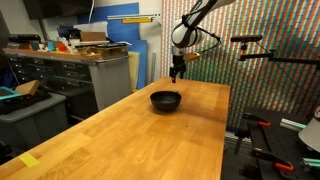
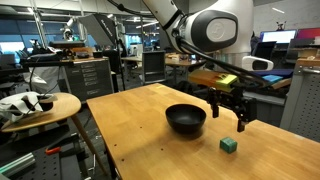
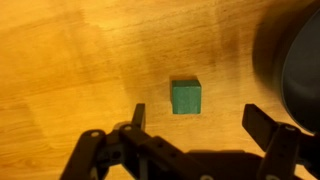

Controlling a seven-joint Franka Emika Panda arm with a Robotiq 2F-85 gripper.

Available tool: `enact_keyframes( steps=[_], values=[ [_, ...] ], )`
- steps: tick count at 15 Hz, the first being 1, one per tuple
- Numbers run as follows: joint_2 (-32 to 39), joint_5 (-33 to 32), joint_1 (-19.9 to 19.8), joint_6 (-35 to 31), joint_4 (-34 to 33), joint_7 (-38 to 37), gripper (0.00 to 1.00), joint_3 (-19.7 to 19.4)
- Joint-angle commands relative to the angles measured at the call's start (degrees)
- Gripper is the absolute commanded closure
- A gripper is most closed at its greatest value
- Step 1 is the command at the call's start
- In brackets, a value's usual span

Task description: Put the green cube in the black bowl

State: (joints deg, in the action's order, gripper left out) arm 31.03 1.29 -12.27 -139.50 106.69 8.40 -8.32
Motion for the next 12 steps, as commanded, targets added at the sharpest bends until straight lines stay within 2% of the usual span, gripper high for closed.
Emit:
enact_keyframes(
  steps=[1, 6, 12],
  values=[
    [4.1, 1.2, -2.7, -0.3, -5.1, 2.0, 0.0, 1.6],
    [8.2, 1.7, -4.7, 0.8, -8.4, 3.3, 0.0, 3.2],
    [11.7, 1.6, -5.3, 1.4, -10.9, 3.8, 0.0, 4.4]
  ],
)
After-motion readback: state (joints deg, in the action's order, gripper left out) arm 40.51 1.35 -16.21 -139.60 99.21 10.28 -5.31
